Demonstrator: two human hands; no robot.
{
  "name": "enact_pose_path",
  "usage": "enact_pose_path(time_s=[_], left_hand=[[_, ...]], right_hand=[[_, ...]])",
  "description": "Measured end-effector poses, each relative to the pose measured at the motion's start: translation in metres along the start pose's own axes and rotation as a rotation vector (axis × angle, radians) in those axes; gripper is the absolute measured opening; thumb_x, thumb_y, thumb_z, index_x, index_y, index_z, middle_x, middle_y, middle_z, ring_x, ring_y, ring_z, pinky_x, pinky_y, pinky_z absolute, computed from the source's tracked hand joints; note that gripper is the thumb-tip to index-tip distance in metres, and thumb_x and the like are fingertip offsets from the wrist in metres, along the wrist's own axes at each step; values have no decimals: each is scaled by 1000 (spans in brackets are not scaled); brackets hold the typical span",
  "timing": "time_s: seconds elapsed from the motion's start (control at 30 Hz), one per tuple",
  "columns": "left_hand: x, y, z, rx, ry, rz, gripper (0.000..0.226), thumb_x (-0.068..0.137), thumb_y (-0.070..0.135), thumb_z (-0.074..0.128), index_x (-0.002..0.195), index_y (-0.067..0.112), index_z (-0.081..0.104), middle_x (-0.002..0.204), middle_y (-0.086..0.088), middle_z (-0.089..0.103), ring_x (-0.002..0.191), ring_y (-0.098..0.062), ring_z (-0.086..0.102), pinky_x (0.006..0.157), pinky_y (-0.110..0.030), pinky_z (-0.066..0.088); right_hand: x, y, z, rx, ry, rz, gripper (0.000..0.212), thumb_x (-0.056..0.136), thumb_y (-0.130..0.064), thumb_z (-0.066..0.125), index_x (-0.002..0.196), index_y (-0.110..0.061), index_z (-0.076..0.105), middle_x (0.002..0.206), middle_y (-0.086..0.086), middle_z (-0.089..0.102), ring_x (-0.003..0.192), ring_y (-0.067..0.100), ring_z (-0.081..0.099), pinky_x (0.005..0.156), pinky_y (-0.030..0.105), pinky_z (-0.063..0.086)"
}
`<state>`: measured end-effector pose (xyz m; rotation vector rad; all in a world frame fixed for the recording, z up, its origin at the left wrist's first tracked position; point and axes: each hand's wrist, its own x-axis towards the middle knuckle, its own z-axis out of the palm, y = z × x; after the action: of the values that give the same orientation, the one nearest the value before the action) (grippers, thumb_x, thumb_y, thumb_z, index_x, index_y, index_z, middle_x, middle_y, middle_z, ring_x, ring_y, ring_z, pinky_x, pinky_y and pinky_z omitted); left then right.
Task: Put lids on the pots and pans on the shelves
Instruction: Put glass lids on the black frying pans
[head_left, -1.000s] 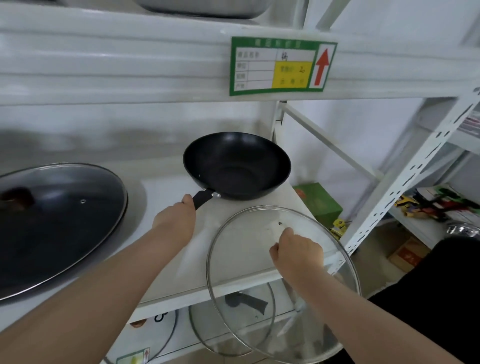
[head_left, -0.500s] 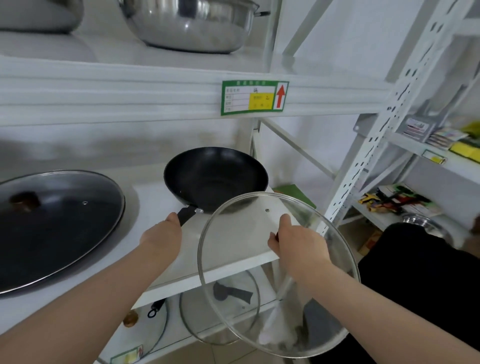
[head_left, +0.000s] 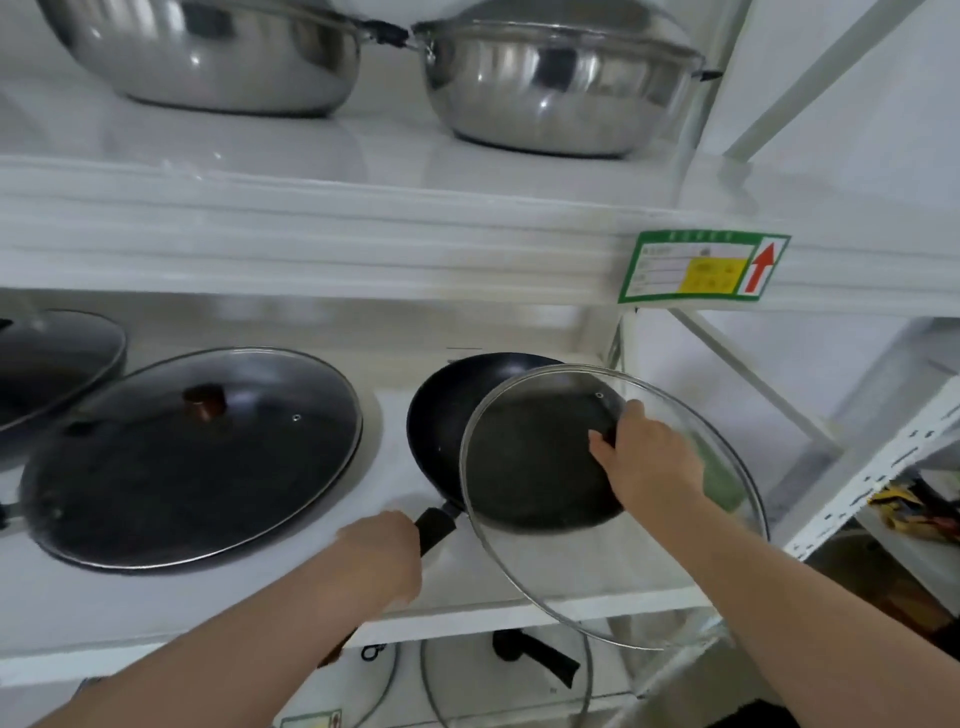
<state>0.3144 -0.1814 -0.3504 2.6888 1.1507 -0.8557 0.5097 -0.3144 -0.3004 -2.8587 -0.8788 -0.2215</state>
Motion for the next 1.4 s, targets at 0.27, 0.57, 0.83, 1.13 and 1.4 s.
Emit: enact_pose_path(time_s=[0.27,0.57,0.83,1.13,1.4], left_hand=[[26,-27,-22,73,64,-80,42,91,15,56,132,17,49,120,-1,61,112,-21,60,85,-31,45],[37,-41,-23,89,110,-13,38,91,9,52,128,14,46,90,-2,52,85,-24,59,72,-31,43],[39,-40,-24,87,103,-25,42,90,8,53,131,12,45,92,-2,51,93,-25,62,72,-30,41],[37,-38,-17,72,157,-52,40,90,8,51,129,11,44,90,-2,52,95,-24,65,69,-30,41],[36,-20,-17,109,170,-89,37,90,9,52,127,12,50,95,-1,60,99,-21,66,75,-29,44]], right_hand=[[49,-31,32,-16,57,-105,49,96,-45,45,125,-6,45,98,10,66,89,29,65,63,33,47],[89,-67,57,-19,53,-172,39,97,-42,44,117,-9,46,92,10,66,86,29,65,60,33,43],[101,-77,70,7,101,-191,36,97,-40,44,115,-9,43,79,9,60,76,31,66,56,33,44],[101,-74,62,-58,13,-219,32,96,-37,47,115,-11,47,76,5,51,68,24,48,58,32,37],[102,-69,60,-85,-9,-241,34,96,-40,45,117,-12,45,81,6,51,79,28,58,61,33,39]])
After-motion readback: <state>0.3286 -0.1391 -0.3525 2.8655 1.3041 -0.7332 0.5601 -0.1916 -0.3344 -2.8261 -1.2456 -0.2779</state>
